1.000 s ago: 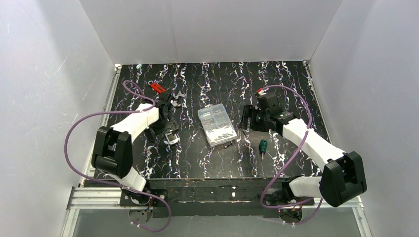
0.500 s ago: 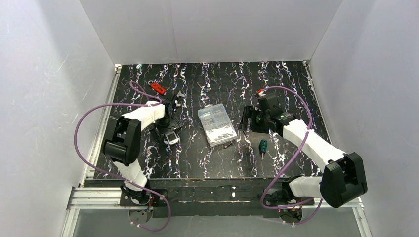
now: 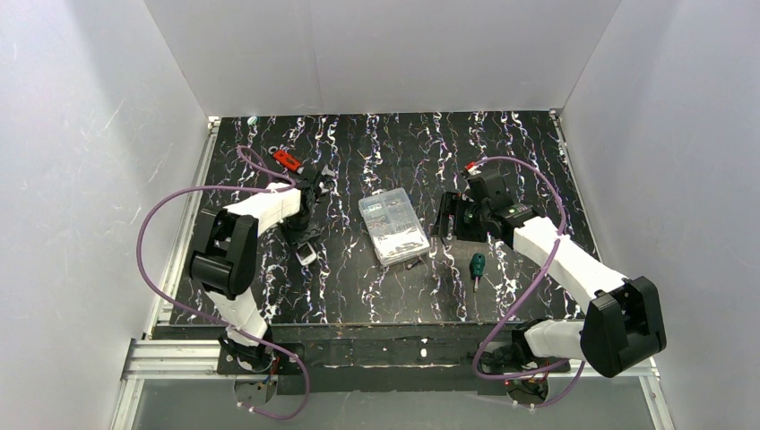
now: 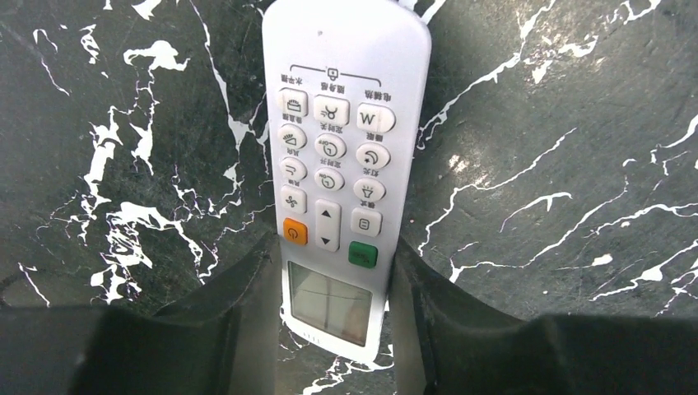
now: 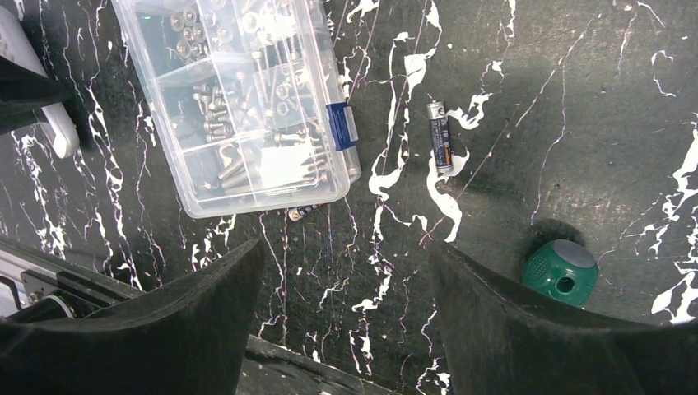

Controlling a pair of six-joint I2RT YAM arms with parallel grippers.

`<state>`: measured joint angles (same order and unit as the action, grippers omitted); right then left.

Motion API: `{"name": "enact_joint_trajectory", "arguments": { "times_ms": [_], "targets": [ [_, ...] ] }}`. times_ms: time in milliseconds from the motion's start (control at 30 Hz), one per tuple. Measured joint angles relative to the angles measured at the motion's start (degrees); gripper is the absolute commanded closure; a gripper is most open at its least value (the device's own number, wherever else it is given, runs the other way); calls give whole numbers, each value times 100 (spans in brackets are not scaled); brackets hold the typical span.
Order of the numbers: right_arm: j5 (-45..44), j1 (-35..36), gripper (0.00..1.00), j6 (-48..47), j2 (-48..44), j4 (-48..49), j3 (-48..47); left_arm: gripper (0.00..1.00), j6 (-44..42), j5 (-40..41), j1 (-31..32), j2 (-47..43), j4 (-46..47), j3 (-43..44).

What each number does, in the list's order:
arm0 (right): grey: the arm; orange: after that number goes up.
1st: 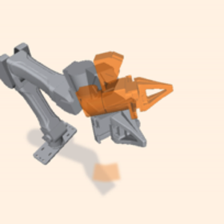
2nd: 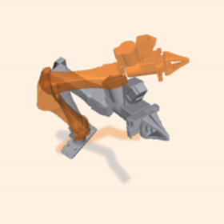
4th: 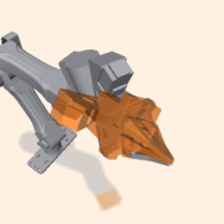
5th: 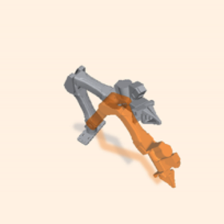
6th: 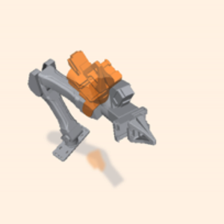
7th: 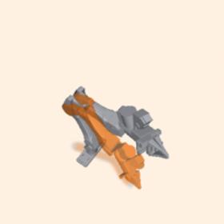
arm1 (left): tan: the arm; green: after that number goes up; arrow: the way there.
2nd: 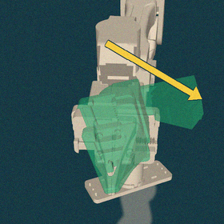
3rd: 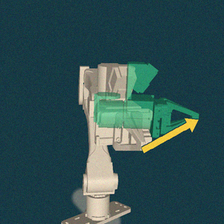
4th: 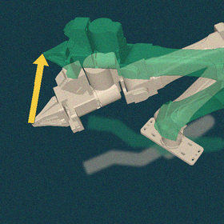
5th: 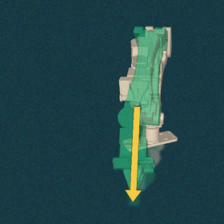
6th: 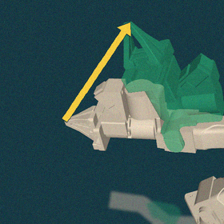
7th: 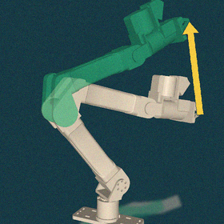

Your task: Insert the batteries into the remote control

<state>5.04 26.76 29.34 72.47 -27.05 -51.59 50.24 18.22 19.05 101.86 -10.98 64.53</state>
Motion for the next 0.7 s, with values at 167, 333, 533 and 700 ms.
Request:
{"name": "enact_joint_trajectory", "arguments": {
  "times_ms": [167, 333, 533, 700],
  "targets": [
    [81, -2, 19, -81, -105, 20, -2, 91, -179, -55, 11, -61, -26, -48],
    [214, -2, 18, -319, -538, 157, -11, 90, -448, -450, 9, -590, -57, -321],
    [693, 26, 17, -466, -1403, 1178, 339, 88, -396, -1102, 11, -1808, -101, -374],
    [813, 439, 16, -396, -1755, 2127, 868, 89, 219, -1550, 11, -1991, -334, -190]
  ]
}}
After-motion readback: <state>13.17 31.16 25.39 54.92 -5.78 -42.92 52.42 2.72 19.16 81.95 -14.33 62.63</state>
